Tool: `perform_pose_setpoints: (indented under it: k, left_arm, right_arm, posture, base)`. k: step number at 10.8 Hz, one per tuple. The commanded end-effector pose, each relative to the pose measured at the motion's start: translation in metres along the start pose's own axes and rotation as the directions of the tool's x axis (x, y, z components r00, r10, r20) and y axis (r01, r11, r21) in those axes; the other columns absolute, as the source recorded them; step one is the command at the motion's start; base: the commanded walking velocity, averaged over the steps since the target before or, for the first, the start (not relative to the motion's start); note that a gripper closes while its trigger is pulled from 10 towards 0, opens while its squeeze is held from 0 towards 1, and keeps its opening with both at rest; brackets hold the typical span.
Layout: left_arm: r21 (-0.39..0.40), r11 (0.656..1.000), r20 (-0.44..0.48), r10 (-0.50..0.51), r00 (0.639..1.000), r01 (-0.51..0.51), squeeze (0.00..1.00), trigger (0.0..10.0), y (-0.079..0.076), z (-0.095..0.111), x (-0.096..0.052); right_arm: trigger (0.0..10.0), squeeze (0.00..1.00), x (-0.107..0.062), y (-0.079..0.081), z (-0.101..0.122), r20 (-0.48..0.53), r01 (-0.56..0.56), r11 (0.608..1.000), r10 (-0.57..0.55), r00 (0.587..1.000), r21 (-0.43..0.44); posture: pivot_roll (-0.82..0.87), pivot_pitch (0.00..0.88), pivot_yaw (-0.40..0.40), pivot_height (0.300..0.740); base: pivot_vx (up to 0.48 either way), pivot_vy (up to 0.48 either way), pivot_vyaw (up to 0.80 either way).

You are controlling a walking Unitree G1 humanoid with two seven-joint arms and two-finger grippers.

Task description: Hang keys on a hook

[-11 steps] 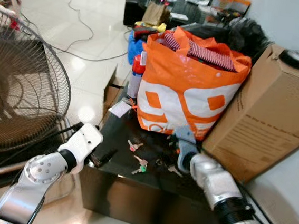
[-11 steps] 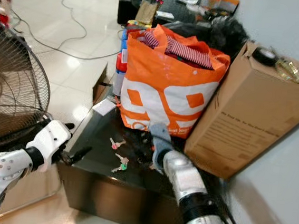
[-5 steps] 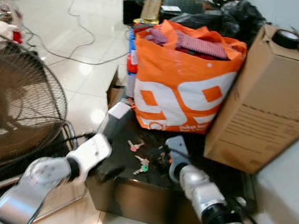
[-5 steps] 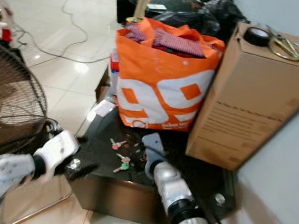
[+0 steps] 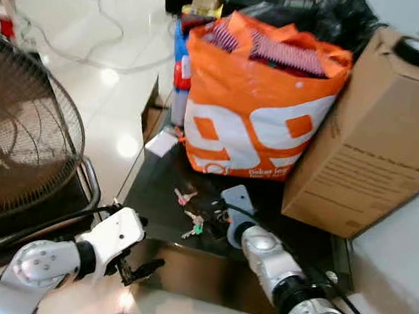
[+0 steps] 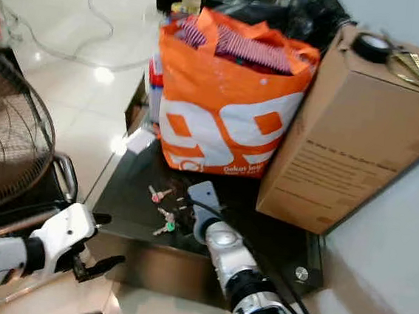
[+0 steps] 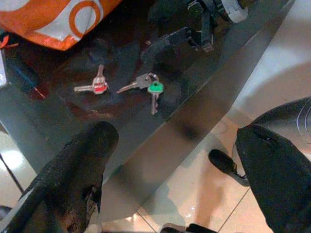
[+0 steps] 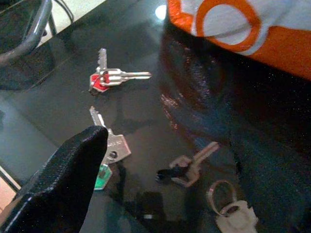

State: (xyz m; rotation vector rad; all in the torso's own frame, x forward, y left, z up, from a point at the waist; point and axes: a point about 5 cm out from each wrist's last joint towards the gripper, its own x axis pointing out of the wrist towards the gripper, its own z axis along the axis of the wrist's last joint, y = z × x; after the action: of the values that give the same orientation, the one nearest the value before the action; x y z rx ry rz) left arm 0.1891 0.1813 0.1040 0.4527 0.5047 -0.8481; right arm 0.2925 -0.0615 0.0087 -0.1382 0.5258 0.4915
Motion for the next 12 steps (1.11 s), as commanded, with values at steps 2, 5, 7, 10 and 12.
perform_pose_setpoints:
  k: [2,5,7,10,12]
  left_arm:
    - [0.007,1.0,0.004,0.009,1.0,-0.009,0.0,10.0,-0.005,0.007,-0.015]
    - [-0.007,1.0,-0.004,0.028,1.0,-0.028,0.0,10.0,-0.014,0.01,-0.028]
    - [-0.018,1.0,-0.008,0.025,1.0,-0.025,0.0,10.0,-0.019,0.01,-0.029]
    - [-0.029,0.999,-0.016,0.027,1.0,-0.027,0.0,10.0,-0.022,0.009,-0.03]
    - [-0.032,0.999,-0.018,0.028,0.999,-0.029,0.0,10.0,-0.023,0.009,-0.03]
  right_arm:
    - [10.0,0.0,0.0,-0.003,-0.004,-0.001,0.058,0.998,-0.058,0.998,-0.018]
    - [7.3,0.0,0.002,0.002,0.001,0.049,0.052,0.998,-0.053,0.997,0.026]
    - [2.1,0.0,0.002,0.0,0.0,0.038,0.052,0.998,-0.052,0.998,0.02]
    - [0.0,0.0,0.001,-0.007,-0.01,-0.035,0.114,0.994,-0.114,0.993,-0.001]
    - [0.0,0.0,0.001,-0.006,-0.013,-0.049,0.11,0.994,-0.11,0.993,-0.005]
  posture:
    - [0.06,0.187,-0.097,0.74]
    - [0.07,0.199,-0.113,0.74]
    - [0.07,0.195,-0.116,0.74]
    - [0.07,0.196,-0.12,0.74]
    - [0.07,0.194,-0.123,0.74]
  base:
    - [0.0,0.0,0.0]
    - [0.0,0.0,0.0]
    - [0.0,0.0,0.0]
    - [0.0,0.0,0.0]
    - [0.0,0.0,0.0]
